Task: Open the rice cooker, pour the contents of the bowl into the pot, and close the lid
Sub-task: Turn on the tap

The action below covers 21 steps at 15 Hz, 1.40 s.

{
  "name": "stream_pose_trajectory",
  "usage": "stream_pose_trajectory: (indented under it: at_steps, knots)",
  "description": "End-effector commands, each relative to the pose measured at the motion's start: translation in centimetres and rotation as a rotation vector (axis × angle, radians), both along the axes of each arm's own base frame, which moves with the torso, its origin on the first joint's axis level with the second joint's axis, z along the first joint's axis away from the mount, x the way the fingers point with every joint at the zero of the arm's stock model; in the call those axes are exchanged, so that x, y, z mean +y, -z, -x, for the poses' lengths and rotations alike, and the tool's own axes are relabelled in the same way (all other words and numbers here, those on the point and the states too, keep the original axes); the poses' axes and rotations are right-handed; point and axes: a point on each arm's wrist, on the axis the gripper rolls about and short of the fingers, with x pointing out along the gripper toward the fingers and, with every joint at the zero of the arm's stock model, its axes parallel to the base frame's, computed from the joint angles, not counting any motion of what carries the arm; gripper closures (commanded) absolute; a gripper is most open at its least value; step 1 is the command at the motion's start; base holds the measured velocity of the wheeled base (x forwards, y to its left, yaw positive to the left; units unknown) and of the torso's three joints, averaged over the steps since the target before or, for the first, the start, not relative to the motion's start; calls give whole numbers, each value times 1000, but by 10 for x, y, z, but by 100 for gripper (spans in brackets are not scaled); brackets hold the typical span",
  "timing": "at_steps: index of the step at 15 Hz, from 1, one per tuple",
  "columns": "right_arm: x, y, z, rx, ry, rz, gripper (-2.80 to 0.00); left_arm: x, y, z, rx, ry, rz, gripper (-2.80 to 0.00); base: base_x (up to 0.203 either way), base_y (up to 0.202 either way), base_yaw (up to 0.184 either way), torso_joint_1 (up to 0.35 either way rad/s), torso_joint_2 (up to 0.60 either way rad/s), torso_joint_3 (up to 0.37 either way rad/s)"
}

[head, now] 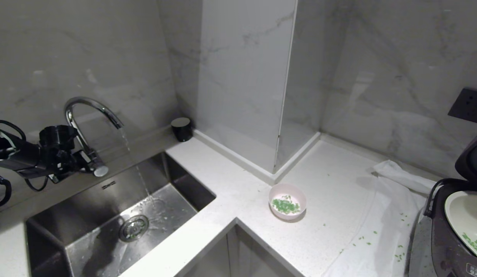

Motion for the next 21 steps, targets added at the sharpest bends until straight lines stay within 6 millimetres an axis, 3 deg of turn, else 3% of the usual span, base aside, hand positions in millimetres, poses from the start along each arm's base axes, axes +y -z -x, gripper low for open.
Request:
stream_pose_trajectory:
  at_steps: [1,15,16,21]
  knots:
    - [0,0,0,1,-1,0,0,-1,-3,0,-9,-1,-2,0,0,0,0,0,0,0]
    - [0,0,0,0,1,0,0,-1,-2,-2,-10,-1,-2,0,0,0,0,0,0,0]
    - [0,0,0,1,1,0,0,-2,-1,-2,-8,1,-1,-280,0,0,0,0,0,0]
    - [0,0,0,0,-1,0,0,-2,-4,-2,-16,2,-3,-280,0,0,0,0,0,0]
